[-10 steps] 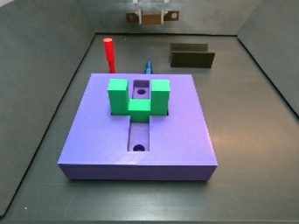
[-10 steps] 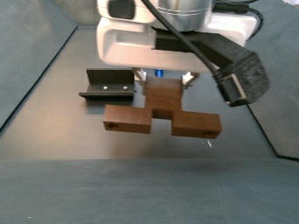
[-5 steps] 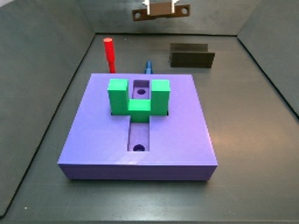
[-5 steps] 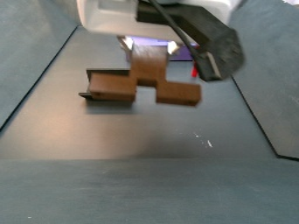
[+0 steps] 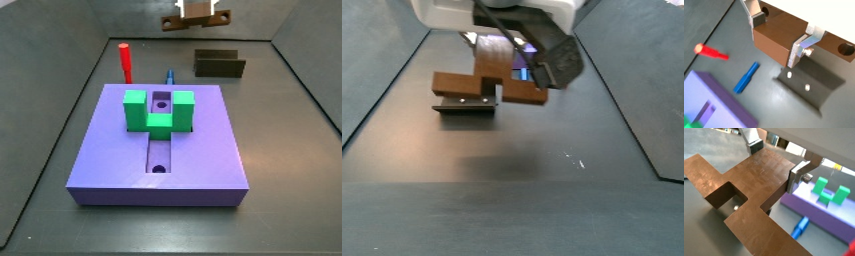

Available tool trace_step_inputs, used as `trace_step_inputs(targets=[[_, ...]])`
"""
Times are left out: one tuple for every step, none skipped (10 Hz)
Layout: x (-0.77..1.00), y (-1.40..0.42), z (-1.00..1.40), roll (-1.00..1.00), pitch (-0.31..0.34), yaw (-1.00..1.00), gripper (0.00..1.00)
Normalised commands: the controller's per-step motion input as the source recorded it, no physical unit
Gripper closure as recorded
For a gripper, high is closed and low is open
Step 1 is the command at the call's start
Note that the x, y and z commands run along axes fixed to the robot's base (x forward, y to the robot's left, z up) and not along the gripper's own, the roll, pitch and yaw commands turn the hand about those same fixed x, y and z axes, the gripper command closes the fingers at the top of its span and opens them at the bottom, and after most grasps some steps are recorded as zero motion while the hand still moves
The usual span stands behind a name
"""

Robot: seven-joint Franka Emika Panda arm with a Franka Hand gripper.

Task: Pick up the brown object. Move up. Place the brown object on the fixture. Regrasp the brown object. Move to above the board. Insert the brown object.
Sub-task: Place the brown object on the fixture.

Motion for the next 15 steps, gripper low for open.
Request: trace_step_inputs(targets=[[0.62,-0.37,0.05,-0.49,0.063,-0.04,1.0],[0.63,-0.37,0.05,-0.46,0.094,-0.03,1.0],[0.64,-0.43,0.02,-0.3,0.16,0.0,1.0],[0.63,-0.43,0.04,-0.22,0.211,0.0,1.0],[0.57,-0.35,0.06,-0.15,0.246,0.0,1.0],[0.23,-0.08,0.0,-0.07,0.211,0.07,1.0],[0.0,0.0,0.0,0.01,0.0,0.0,1.0],[0.16,-0.07,-0.14,0.02,0.0,-0.21,1.0],[0.28,-0.16,-0.23,-0.09,-0.129,-0.19,1.0],[0.48,-0.2,-0.12,-0.18,-0.123,-0.13,1.0],[0.49,-0.14,-0.1,-0.19,-0.063,-0.09,1.0],[0.31,-0.02,-0.11,-0.17,-0.063,-0.04,1.0],[0.07,-0.02,-0.21,-0.12,-0.146,0.01,1.0],[0.02,0.0,-0.25,-0.21,-0.226,0.07,1.0],[0.04,0.0,-0.31,-0.16,-0.206,0.08,1.0]])
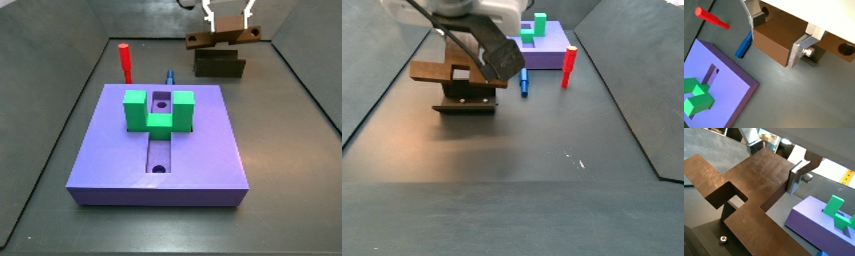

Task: Pick up the brown object. Move up. Place the brown object on the fixture. Regrasp the brown object. Move to above the board. Insert the brown object.
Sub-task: Place the brown object on the fixture.

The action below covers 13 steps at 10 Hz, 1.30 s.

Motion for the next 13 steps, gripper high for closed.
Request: trace_step_inputs(targets=[[0.0,-0.03,-0.35,0.0,-0.149,0.05,1.0],[0.0,0.0,-0.34,0.0,-0.131,0.02,1.0],[-0.01,0.0,-0.33,0.0,-0.1,0.01,1.0],[0.0,0.0,-0.31,0.07,-0.026,0.01,1.0],[0.0,0.0,-0.23,0.1,0.0,0.0,1.0],[0.0,0.0,-0.24,0.06,-0.009,0.0,1.0],[0.0,0.0,-0.26,0.01,-0.054,0.0,1.0],[0.0,0.0,-0.26,0.01,-0.063,0.0,1.0],[0.0,0.0,-0.28,0.0,-0.1,0.0,1.0],[0.0,0.0,-0.25,0.03,-0.074,0.0,1.0],[0.0,0.0,-0.23,0.03,-0.046,0.0,1.0],[0.0,0.0,-0.21,0.03,-0.034,0.0,1.0],[0.0,0.0,-0.24,0.01,-0.051,0.0,1.0]])
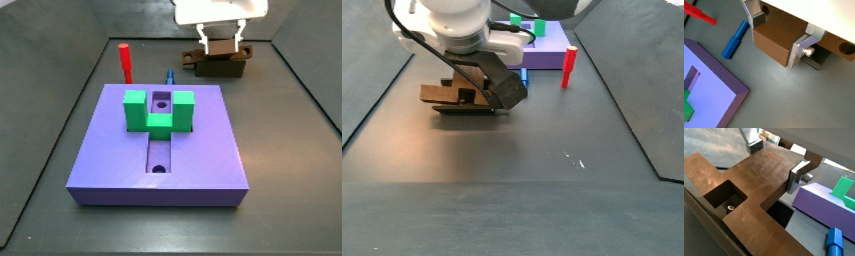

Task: Pick up the brown object. Move up. Place the brown object on the fixture. Regrasp the brown object. Move to above the board. Insert the brown object.
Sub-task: Place the brown object on the fixture, then regrasp the brown object.

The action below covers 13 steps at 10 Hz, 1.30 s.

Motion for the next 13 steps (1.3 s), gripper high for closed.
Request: trace_step_inputs(targets=[[0.0,0.0,-0.24,0.0,-0.086,0.0,1.0],[0.0,0.0,-0.2,0.0,-0.029,0.01,1.0],[0.0,0.0,0.0,0.01,0.0,0.0,1.0],[0.0,0.0,0.0,0.0,0.0,0.0,1.0],[0.0,0.0,0.0,0.0,0.0,0.0,0.0],[-0.26,-0.04,1.0,-0.02,-0.223,0.0,0.0],[-0.17,-0.05,1.0,0.0,-0.197,0.0,0.0],[-0.01,-0.11,1.0,0.0,-0.223,0.0,0.0],[0.0,-0.13,0.99,0.0,-0.2,0.01,0.0],[0.19,-0.27,0.82,0.33,-0.097,0.13,0.0],[0.46,-0.29,0.68,0.78,0.006,0.2,0.0],[0.53,-0.13,0.55,1.0,0.209,0.18,0.0],[0.53,-0.11,0.32,1.0,0.343,0.01,0.0]])
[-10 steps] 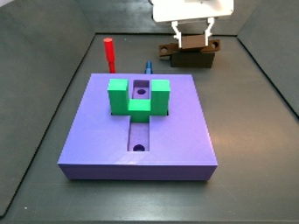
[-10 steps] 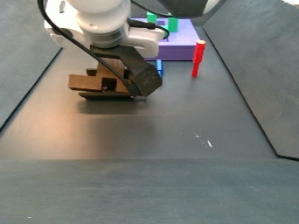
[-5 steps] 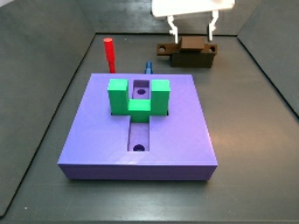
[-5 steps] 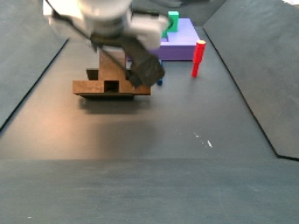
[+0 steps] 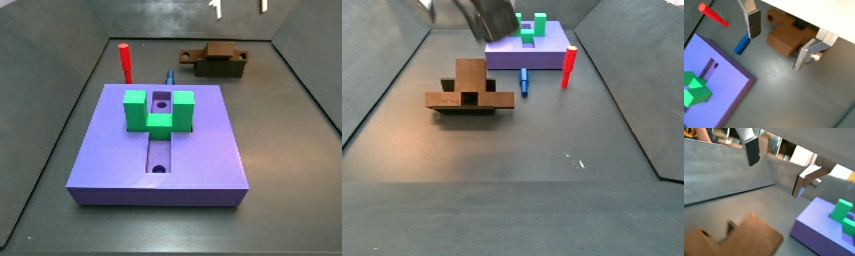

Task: Pick up the brown object. Move up. Place the brown object on the fixture. Regrasp the brown object. Move to above the board. Insert the brown object.
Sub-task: Regrasp the brown object.

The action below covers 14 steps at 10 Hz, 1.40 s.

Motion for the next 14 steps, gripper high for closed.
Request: trace_step_inputs(targets=[[0.47,-0.11,0.15,1.0,0.36,0.0,0.0],[0.44,-0.11,0.11,1.0,0.377,0.0,0.0],[0.43,-0.1,0.11,1.0,0.377,0.0,0.0],[0.3,-0.1,0.12,1.0,0.366,0.04,0.0],[0.23,-0.09,0.1,1.0,0.329,0.12,0.0],[0.3,-0.15,0.05,1.0,0.263,0.07,0.0],[0.29,-0.17,0.02,1.0,0.271,0.08,0.0],[0.25,-0.16,0.04,1.0,0.274,0.1,0.0],[0.21,-0.15,0.04,1.0,0.28,0.13,0.0],[0.11,-0.11,-0.09,1.0,0.2,0.19,0.0],[0.1,-0.08,-0.19,1.0,0.166,0.25,0.0],[0.08,-0.05,-0.11,1.0,0.149,0.25,0.0],[0.0,-0.04,-0.11,1.0,0.12,0.29,0.0],[-0.06,-0.01,-0.1,1.0,0.131,0.3,0.0]])
